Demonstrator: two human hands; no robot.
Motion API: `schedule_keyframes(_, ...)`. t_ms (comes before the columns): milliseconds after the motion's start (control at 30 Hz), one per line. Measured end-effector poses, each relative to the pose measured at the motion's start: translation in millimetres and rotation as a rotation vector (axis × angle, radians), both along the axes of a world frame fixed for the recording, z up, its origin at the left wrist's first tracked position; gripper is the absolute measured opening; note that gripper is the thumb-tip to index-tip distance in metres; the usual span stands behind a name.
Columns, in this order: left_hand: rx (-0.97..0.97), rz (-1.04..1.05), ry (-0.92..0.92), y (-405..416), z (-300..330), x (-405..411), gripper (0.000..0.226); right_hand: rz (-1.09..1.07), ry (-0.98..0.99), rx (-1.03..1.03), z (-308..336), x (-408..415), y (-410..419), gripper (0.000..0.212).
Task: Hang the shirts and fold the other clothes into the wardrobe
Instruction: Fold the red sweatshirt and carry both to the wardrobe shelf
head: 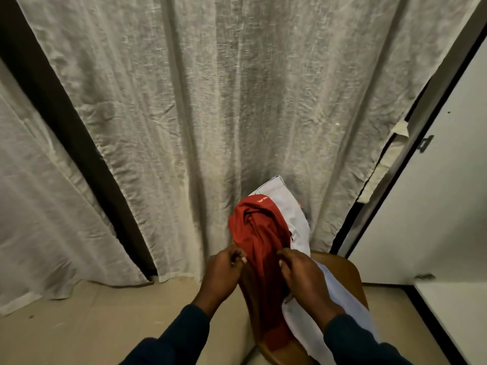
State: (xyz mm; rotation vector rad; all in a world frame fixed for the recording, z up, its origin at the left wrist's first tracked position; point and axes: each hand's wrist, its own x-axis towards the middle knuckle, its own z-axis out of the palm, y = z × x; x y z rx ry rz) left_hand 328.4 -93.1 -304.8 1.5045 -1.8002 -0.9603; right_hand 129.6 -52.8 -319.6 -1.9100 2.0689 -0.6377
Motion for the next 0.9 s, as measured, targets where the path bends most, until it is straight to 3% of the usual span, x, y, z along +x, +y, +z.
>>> schedule_keyframes(167, 0.043, 0.252, 0.139, -44.4, -3.0, -22.3, 0.007, 0.007, -0.194, 0.032, -6.3, -26.6, -60.8, 0.033)
schedule_keyframes(333, 0.186, 0.426, 0.166, -85.6, -16.1, -44.2, 0.044, 0.071, -0.243, -0.022, -3.4, -45.2, -127.0, 0.030)
schedule_keyframes(400, 0.286, 0.445, 0.169, -94.9, -19.8, -51.6, 0.070, 0.092, -0.255, -0.028, -2.4, -46.4, -151.2, 0.036)
schedule_keyframes(467, 0.350, 0.472, 0.188, -102.4, -24.7, -59.5, 0.081, 0.121, -0.212, -0.015, -8.4, -46.6, -173.7, 0.049)
schedule_keyframes(567, 0.344, 0.448, 0.038, -105.8, -33.9, -63.4, 0.051, 0.167, -0.121, 0.028, -22.5, -37.8, -198.6, 0.058)
schedule_keyframes(633, 0.293, 0.359, -0.050, -105.4, -35.9, -66.9, 0.008, 0.198, -0.095, -0.016, -29.2, -30.1, -205.4, 0.040)
schedule_keyframes(733, 0.215, 0.383, -0.059, -105.9, -40.0, -73.4, 0.019, 0.218, -0.095, -0.108, -34.7, -17.9, -202.3, 0.016)
schedule_keyframes(800, 0.180, 0.505, 0.049, -106.0, -43.8, -78.1, 0.017, 0.190, -0.122, -0.153, -40.6, -15.3, -201.3, 0.014)
schedule_keyframes(900, 0.255, 0.669, 0.290, -103.7, -43.2, -81.6, 0.020, 0.157, -0.461, 0.000, -29.5, -17.6, -198.9, 0.023)
